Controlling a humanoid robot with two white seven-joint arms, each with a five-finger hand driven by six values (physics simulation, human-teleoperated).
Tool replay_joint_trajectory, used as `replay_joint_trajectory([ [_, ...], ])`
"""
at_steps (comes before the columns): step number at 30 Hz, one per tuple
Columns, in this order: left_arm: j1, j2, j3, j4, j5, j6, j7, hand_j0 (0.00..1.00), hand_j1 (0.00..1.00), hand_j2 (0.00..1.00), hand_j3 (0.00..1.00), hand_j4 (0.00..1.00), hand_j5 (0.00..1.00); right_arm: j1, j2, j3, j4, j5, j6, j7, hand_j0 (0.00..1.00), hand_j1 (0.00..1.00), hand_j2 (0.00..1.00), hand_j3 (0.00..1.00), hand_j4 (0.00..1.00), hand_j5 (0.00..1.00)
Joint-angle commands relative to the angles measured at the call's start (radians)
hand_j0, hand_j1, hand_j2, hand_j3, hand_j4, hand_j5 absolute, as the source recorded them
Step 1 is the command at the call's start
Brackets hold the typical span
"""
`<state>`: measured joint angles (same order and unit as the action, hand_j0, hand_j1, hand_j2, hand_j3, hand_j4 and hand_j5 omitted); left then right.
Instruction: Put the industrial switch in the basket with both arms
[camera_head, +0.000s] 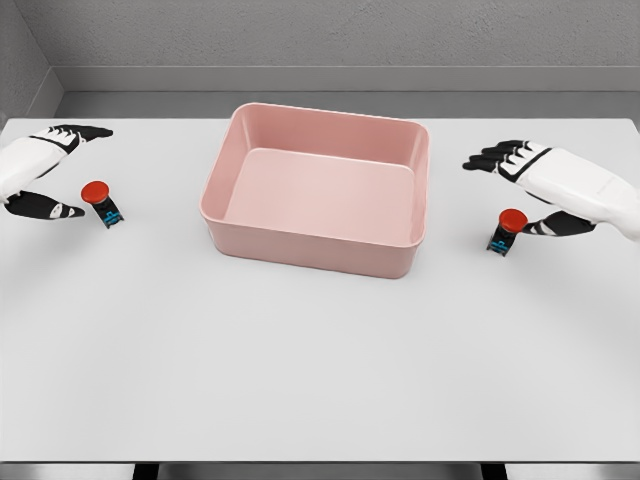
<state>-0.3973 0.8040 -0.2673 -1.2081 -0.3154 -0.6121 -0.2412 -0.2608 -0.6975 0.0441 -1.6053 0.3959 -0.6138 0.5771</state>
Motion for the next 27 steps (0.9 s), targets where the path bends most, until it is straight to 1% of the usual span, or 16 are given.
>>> replay_joint_trajectory([
  [1, 0.000, 0.001, 0.000, -0.001, 0.007, 0.001, 0.000, 1.00, 1.00, 1.00, 1.00, 1.00, 1.00, 0.000, -0.002, 0.005, -0.001, -0.005, 0.003, 0.000, 1.00, 1.00, 1.00, 1.00, 1.00, 1.00],
  [6, 0.002, 0.001, -0.001, -0.002, 0.006, 0.001, 0.000, 1.00, 1.00, 1.00, 1.00, 1.00, 1.00, -0.012, -0.005, 0.005, -0.001, -0.005, 0.003, 0.001, 1.00, 1.00, 1.00, 1.00, 1.00, 1.00],
  [10, 0.002, 0.003, -0.007, 0.001, -0.013, 0.001, -0.012, 1.00, 1.00, 1.00, 1.00, 1.00, 1.00, -0.006, -0.017, 0.005, -0.001, -0.005, 0.003, 0.003, 1.00, 1.00, 1.00, 1.00, 1.00, 1.00],
  [12, -0.003, 0.027, -0.043, 0.001, -0.014, 0.001, -0.024, 1.00, 1.00, 1.00, 1.00, 1.00, 1.00, 0.003, -0.086, 0.002, 0.002, -0.009, 0.003, 0.000, 1.00, 1.00, 1.00, 1.00, 1.00, 1.00],
  [13, -0.006, 0.030, -0.046, 0.001, -0.014, 0.001, -0.024, 1.00, 1.00, 1.00, 1.00, 1.00, 1.00, 0.003, -0.103, 0.000, 0.018, -0.017, 0.003, -0.002, 1.00, 1.00, 1.00, 1.00, 1.00, 1.00],
  [15, -0.024, 0.058, -0.081, -0.004, -0.017, 0.001, -0.026, 1.00, 1.00, 1.00, 1.00, 1.00, 1.00, 0.002, -0.103, 0.000, 0.050, -0.025, 0.003, -0.002, 1.00, 1.00, 1.00, 1.00, 1.00, 1.00],
  [17, -0.031, 0.058, -0.082, -0.002, -0.045, 0.001, -0.036, 1.00, 1.00, 1.00, 1.00, 1.00, 1.00, 0.008, -0.097, 0.008, 0.054, -0.014, 0.003, 0.000, 1.00, 1.00, 1.00, 1.00, 1.00, 1.00],
  [18, -0.040, 0.061, -0.082, -0.002, -0.047, 0.001, -0.036, 1.00, 1.00, 1.00, 1.00, 1.00, 1.00, 0.017, -0.097, 0.010, 0.061, -0.009, 0.003, 0.000, 1.00, 1.00, 1.00, 1.00, 1.00, 1.00],
  [19, -0.044, 0.069, -0.084, -0.002, -0.048, 0.001, -0.038, 1.00, 1.00, 1.00, 1.00, 1.00, 1.00, 0.026, -0.094, 0.026, 0.071, -0.003, 0.003, 0.000, 1.00, 1.00, 1.00, 1.00, 1.00, 1.00],
  [20, -0.048, 0.069, -0.084, -0.002, -0.053, 0.001, -0.040, 1.00, 1.00, 1.00, 1.00, 1.00, 1.00, 0.026, -0.089, 0.037, 0.100, 0.018, 0.003, 0.000, 1.00, 1.00, 1.00, 1.00, 1.00, 1.00],
  [21, -0.058, 0.069, -0.084, 0.001, -0.083, 0.001, -0.038, 1.00, 1.00, 1.00, 1.00, 1.00, 1.00, 0.026, -0.086, 0.039, 0.111, 0.024, 0.003, 0.000, 1.00, 1.00, 1.00, 1.00, 1.00, 1.00],
  [22, -0.064, 0.069, -0.087, 0.001, -0.088, 0.001, -0.040, 1.00, 1.00, 1.00, 1.00, 1.00, 1.00, 0.028, -0.085, 0.045, 0.120, 0.040, 0.003, -0.002, 1.00, 1.00, 1.00, 1.00, 1.00, 1.00],
  [23, -0.077, 0.069, -0.104, -0.001, -0.088, 0.001, -0.040, 1.00, 1.00, 1.00, 1.00, 1.00, 1.00, 0.028, -0.085, 0.056, 0.127, 0.043, 0.003, -0.002, 1.00, 1.00, 1.00, 1.00, 1.00, 1.00],
  [25, -0.124, 0.069, -0.171, 0.004, -0.090, 0.001, -0.040, 1.00, 1.00, 1.00, 1.00, 1.00, 1.00, 0.025, -0.077, 0.069, 0.130, 0.044, 0.003, -0.003, 1.00, 1.00, 1.00, 1.00, 1.00, 1.00],
  [27, -0.144, 0.069, -0.202, 0.004, -0.090, 0.001, -0.040, 1.00, 1.00, 1.00, 1.00, 1.00, 1.00, 0.018, -0.066, 0.069, 0.130, 0.046, 0.003, -0.002, 1.00, 1.00, 1.00, 1.00, 1.00, 1.00],
])
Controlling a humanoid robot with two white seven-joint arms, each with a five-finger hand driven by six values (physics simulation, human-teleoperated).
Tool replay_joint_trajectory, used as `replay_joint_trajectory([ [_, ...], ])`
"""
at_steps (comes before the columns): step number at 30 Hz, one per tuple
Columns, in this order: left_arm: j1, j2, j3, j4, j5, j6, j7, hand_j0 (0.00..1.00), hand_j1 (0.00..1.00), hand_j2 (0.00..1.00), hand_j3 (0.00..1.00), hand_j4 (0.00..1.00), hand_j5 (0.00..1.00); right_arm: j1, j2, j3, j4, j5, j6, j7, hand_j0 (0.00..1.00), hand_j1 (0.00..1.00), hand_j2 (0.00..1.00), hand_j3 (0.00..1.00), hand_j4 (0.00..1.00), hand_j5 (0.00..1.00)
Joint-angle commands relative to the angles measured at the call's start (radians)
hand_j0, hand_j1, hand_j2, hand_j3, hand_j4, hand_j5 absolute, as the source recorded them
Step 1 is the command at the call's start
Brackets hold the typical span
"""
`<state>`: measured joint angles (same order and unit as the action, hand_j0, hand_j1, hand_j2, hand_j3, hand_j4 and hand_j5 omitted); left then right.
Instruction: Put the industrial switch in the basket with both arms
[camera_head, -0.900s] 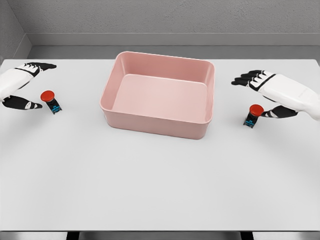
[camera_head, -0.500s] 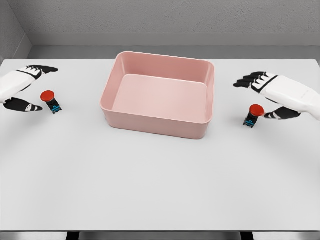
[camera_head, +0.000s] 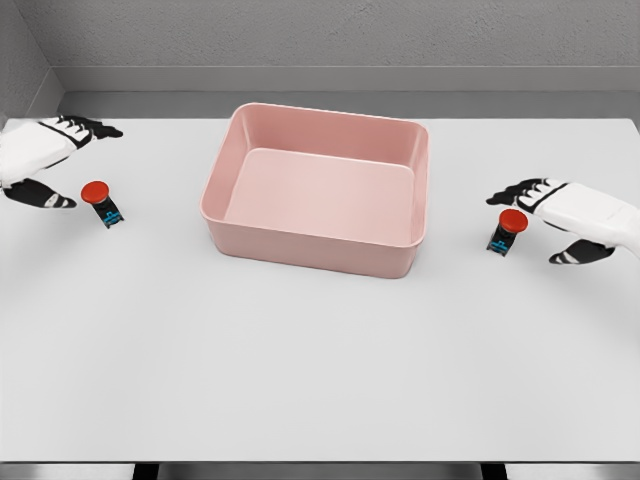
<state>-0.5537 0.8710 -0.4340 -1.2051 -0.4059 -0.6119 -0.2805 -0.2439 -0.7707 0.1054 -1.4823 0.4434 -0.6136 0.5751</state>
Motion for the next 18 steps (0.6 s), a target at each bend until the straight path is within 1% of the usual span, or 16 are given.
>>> replay_joint_trajectory([
  [1, -0.003, 0.002, -0.057, 0.002, -0.001, 0.001, 0.000, 1.00, 1.00, 1.00, 1.00, 1.00, 1.00, -0.002, 0.011, 0.007, 0.010, 0.008, 0.003, -0.001, 1.00, 1.00, 1.00, 1.00, 1.00, 1.00],
  [2, -0.021, 0.002, -0.081, 0.002, -0.024, 0.001, 0.001, 1.00, 1.00, 1.00, 1.00, 1.00, 1.00, -0.015, 0.027, 0.008, 0.013, 0.015, 0.003, 0.000, 1.00, 1.00, 1.00, 1.00, 1.00, 1.00],
  [3, -0.026, 0.000, -0.091, 0.004, -0.025, 0.001, 0.000, 1.00, 1.00, 1.00, 1.00, 1.00, 1.00, -0.032, 0.034, 0.014, 0.014, 0.034, 0.003, -0.001, 1.00, 1.00, 1.00, 1.00, 1.00, 1.00],
  [5, -0.026, 0.000, -0.092, 0.002, -0.027, 0.001, 0.000, 1.00, 1.00, 1.00, 1.00, 1.00, 1.00, -0.064, 0.050, 0.043, 0.057, 0.055, 0.003, -0.001, 1.00, 1.00, 1.00, 1.00, 1.00, 1.00],
  [10, -0.028, 0.000, -0.098, 0.007, -0.036, 0.001, 0.000, 1.00, 1.00, 1.00, 1.00, 1.00, 1.00, -0.066, 0.060, 0.063, 0.074, 0.070, 0.003, -0.001, 1.00, 1.00, 1.00, 1.00, 1.00, 1.00],
  [13, -0.026, 0.000, -0.100, 0.007, -0.037, 0.001, 0.000, 1.00, 1.00, 1.00, 1.00, 1.00, 1.00, -0.080, 0.073, 0.065, 0.085, 0.084, 0.003, -0.001, 1.00, 1.00, 1.00, 1.00, 1.00, 1.00],
  [14, -0.026, 0.000, -0.100, 0.007, -0.044, 0.001, 0.000, 0.99, 0.99, 0.99, 0.99, 0.99, 0.99, -0.081, 0.076, 0.065, 0.085, 0.086, 0.003, 0.000, 1.00, 1.00, 1.00, 1.00, 1.00, 1.00],
  [18, -0.026, 0.002, -0.100, 0.007, -0.062, 0.001, 0.000, 0.83, 0.83, 0.83, 0.83, 0.83, 0.83, -0.095, 0.080, 0.065, 0.097, 0.104, 0.003, 0.000, 1.00, 1.00, 1.00, 1.00, 1.00, 1.00],
])
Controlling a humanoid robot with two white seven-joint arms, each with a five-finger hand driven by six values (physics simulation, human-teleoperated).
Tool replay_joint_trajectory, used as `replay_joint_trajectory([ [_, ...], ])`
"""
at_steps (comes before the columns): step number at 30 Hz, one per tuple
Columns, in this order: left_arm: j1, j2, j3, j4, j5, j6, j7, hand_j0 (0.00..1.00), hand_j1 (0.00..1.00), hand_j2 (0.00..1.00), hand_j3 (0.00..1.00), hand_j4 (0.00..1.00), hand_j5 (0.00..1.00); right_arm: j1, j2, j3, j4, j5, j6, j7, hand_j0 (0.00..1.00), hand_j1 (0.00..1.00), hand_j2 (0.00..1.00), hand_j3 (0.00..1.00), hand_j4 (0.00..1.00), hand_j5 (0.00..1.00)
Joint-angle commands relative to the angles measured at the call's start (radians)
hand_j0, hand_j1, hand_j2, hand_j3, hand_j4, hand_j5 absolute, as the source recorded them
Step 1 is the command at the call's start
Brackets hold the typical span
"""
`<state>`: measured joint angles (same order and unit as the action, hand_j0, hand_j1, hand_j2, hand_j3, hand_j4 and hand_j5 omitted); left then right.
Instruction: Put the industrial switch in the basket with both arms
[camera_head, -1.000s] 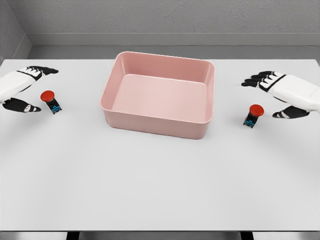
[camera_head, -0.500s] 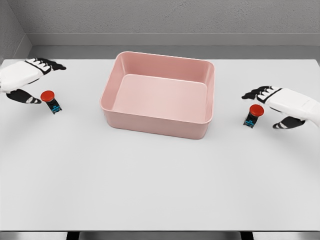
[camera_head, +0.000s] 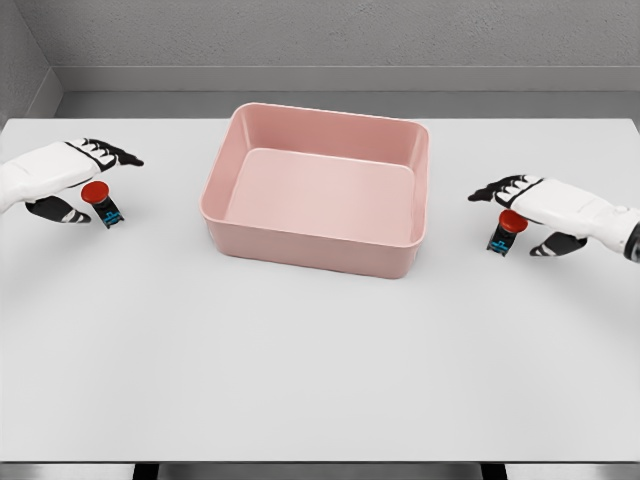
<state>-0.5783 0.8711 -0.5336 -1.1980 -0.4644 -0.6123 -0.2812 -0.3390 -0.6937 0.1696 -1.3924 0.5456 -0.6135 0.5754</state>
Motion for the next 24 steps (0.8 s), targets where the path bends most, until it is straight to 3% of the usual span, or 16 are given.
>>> replay_joint_trajectory([
  [1, 0.000, 0.002, 0.001, 0.000, -0.003, 0.001, 0.001, 0.81, 0.81, 0.81, 0.81, 0.81, 0.81, 0.000, 0.005, 0.001, 0.007, 0.019, 0.003, 0.000, 1.00, 1.00, 1.00, 1.00, 1.00, 1.00],
  [4, 0.000, 0.002, 0.000, 0.000, -0.011, 0.001, 0.001, 0.77, 0.77, 0.77, 0.77, 0.77, 0.77, 0.000, 0.011, 0.001, 0.007, 0.020, 0.003, 0.000, 0.97, 0.97, 0.97, 0.97, 0.97, 0.97],
  [6, 0.000, 0.002, 0.000, 0.000, -0.011, 0.001, 0.001, 0.73, 0.73, 0.73, 0.73, 0.73, 0.73, 0.000, 0.011, 0.010, 0.007, 0.022, 0.003, 0.001, 0.90, 0.90, 0.90, 0.90, 0.90, 0.90],
  [7, 0.000, 0.003, 0.001, 0.000, -0.010, 0.001, 0.001, 0.73, 0.73, 0.73, 0.73, 0.73, 0.73, -0.005, 0.011, 0.015, 0.007, 0.027, 0.003, 0.001, 0.81, 0.81, 0.81, 0.81, 0.81, 0.81],
  [10, 0.000, 0.019, 0.001, -0.002, -0.010, 0.001, 0.001, 0.69, 0.69, 0.69, 0.69, 0.69, 0.69, -0.006, 0.011, 0.016, 0.007, 0.028, 0.003, 0.003, 0.76, 0.76, 0.76, 0.76, 0.76, 0.76],
  [12, 0.002, 0.019, 0.000, 0.000, -0.010, 0.001, 0.001, 0.71, 0.71, 0.71, 0.71, 0.71, 0.71, -0.008, 0.013, 0.018, 0.006, 0.025, 0.003, 0.035, 0.62, 0.62, 0.62, 0.62, 0.62, 0.62],
  [16, 0.000, 0.017, 0.000, 0.008, -0.013, 0.001, 0.001, 0.80, 0.80, 0.80, 0.80, 0.80, 0.80, -0.014, 0.013, 0.015, 0.007, 0.025, 0.003, 0.035, 0.61, 0.61, 0.61, 0.61, 0.61, 0.61],
  [22, -0.002, 0.012, -0.012, 0.015, -0.014, 0.001, 0.001, 0.82, 0.82, 0.82, 0.82, 0.82, 0.82, -0.014, 0.006, 0.010, 0.006, 0.013, 0.003, 0.035, 0.43, 0.43, 0.43, 0.43, 0.43, 0.43],
  [24, -0.002, 0.009, -0.014, 0.023, -0.014, 0.001, 0.001, 0.82, 0.82, 0.82, 0.82, 0.82, 0.82, -0.014, 0.006, 0.010, 0.006, 0.011, 0.003, 0.035, 0.43, 0.43, 0.43, 0.43, 0.43, 0.43],
])
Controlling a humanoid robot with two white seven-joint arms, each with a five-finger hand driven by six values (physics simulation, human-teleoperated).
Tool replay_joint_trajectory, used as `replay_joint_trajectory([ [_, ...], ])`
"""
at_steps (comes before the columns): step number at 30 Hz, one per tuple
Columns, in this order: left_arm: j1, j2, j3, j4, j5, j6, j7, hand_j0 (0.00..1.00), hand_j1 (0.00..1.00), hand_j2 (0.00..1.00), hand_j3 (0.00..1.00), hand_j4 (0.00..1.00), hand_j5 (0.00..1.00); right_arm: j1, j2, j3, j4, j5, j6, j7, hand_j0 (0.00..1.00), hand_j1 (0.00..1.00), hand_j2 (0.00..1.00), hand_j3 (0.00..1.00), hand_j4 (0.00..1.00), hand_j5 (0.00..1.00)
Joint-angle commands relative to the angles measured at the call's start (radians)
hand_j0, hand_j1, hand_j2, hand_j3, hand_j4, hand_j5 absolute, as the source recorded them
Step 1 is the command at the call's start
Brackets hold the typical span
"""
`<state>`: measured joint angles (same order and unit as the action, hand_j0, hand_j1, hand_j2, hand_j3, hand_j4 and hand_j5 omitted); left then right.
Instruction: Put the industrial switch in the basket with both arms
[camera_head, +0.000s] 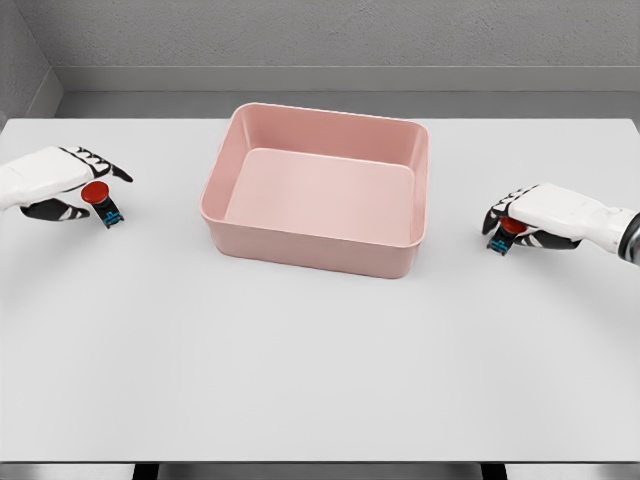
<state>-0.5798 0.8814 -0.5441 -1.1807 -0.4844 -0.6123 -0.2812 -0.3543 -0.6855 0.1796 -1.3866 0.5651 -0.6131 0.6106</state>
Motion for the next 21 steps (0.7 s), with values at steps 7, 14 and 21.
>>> replay_joint_trajectory([
  [7, -0.003, -0.007, -0.011, 0.016, -0.002, 0.001, 0.000, 0.82, 0.82, 0.82, 0.82, 0.82, 0.82, 0.000, -0.002, -0.008, -0.005, -0.022, 0.002, 0.000, 0.43, 0.43, 0.43, 0.43, 0.43, 0.43],
  [14, -0.006, -0.018, -0.011, 0.024, -0.022, 0.001, 0.000, 0.82, 0.82, 0.82, 0.82, 0.82, 0.82, -0.012, -0.003, -0.008, -0.008, -0.036, 0.002, 0.000, 0.39, 0.39, 0.39, 0.39, 0.39, 0.39],
  [21, -0.015, -0.036, -0.011, 0.061, -0.039, 0.001, 0.000, 0.81, 0.81, 0.81, 0.81, 0.81, 0.81, -0.091, 0.001, 0.006, -0.011, -0.068, 0.002, 0.000, 0.39, 0.39, 0.39, 0.39, 0.39, 0.39],
])
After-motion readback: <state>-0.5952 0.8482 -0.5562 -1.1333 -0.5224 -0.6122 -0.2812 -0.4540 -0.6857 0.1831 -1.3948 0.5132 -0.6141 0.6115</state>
